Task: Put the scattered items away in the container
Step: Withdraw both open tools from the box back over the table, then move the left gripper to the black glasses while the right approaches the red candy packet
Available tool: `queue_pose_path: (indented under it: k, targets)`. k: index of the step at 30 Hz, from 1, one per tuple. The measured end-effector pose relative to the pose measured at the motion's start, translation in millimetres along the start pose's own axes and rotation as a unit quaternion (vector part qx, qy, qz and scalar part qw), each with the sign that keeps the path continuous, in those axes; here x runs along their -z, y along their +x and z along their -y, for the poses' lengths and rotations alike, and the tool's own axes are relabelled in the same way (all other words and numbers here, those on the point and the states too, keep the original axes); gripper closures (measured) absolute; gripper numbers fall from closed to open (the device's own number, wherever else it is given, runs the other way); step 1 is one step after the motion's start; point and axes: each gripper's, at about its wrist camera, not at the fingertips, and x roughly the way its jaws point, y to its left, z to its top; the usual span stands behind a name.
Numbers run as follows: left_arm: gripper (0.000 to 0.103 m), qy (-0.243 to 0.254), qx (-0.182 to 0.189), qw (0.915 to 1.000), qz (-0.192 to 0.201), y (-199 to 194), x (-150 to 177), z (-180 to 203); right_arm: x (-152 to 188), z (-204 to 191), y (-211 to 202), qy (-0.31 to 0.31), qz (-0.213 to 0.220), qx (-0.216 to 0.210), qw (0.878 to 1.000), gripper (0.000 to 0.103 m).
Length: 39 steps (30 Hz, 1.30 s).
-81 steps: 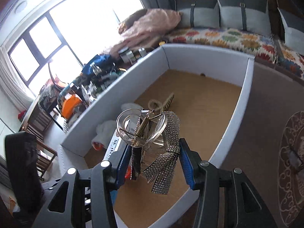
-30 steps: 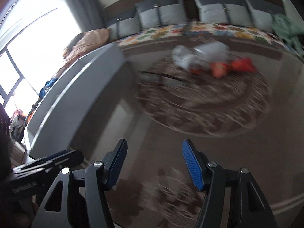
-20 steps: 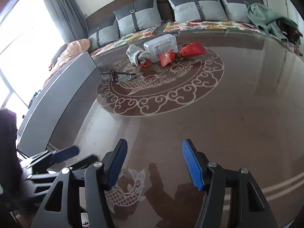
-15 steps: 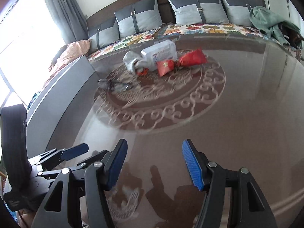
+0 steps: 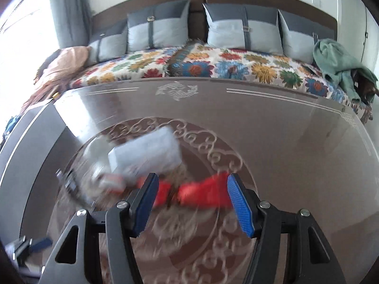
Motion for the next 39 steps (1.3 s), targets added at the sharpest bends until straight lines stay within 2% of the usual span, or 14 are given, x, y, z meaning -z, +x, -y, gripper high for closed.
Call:
queue_pose_path:
  k: [4, 7, 14, 18, 21, 23, 25, 28, 35, 39]
  targets:
    - [0.039, 0.009, -0.003, 0.9999, -0.006, 2, -15, -8, -1, -4, 36, -0.014, -0.041, 0.002, 0.999, 0.042]
    - [0.039, 0.027, -0.008, 0.9996, 0.007, -6, -43, -16, 14, -11, 31, -0.037, -0.033, -0.004, 0.999, 0.042]
    - [0.039, 0.054, -0.022, 0.9983, 0.006, 10, -128, -24, 68, -6, -4, -0.02, -0.035, -0.051, 0.998, 0.042]
    - [0.039, 0.07, -0.055, 0.996, -0.008, 37, -149, -15, 103, -1, -15, 0.013, -0.056, -0.065, 0.996, 0.041]
    - [0.039, 0.097, -0.097, 0.9901, -0.031, 65, -152, -6, 119, -6, -22, -0.003, -0.045, -0.054, 0.998, 0.041]
    - [0.039, 0.114, -0.115, 0.9855, -0.049, 78, -150, -3, 129, -8, -28, -0.008, -0.039, -0.05, 0.998, 0.042]
    - [0.038, 0.142, -0.132, 0.9787, -0.068, 85, -139, -1, 137, -8, -35, 0.007, -0.037, -0.065, 0.997, 0.042]
    - [0.038, 0.159, -0.131, 0.9758, -0.073, 70, -118, -1, 145, -7, -46, 0.023, -0.025, -0.078, 0.996, 0.042]
    - [0.038, 0.169, -0.078, 0.9794, -0.078, 23, -31, 1, 157, 6, -68, 0.029, -0.018, -0.088, 0.996, 0.042]
    - [0.038, 0.163, -0.045, 0.982, -0.084, 1, 8, 2, 124, 14, -83, 0.025, 0.019, -0.09, 0.995, 0.041]
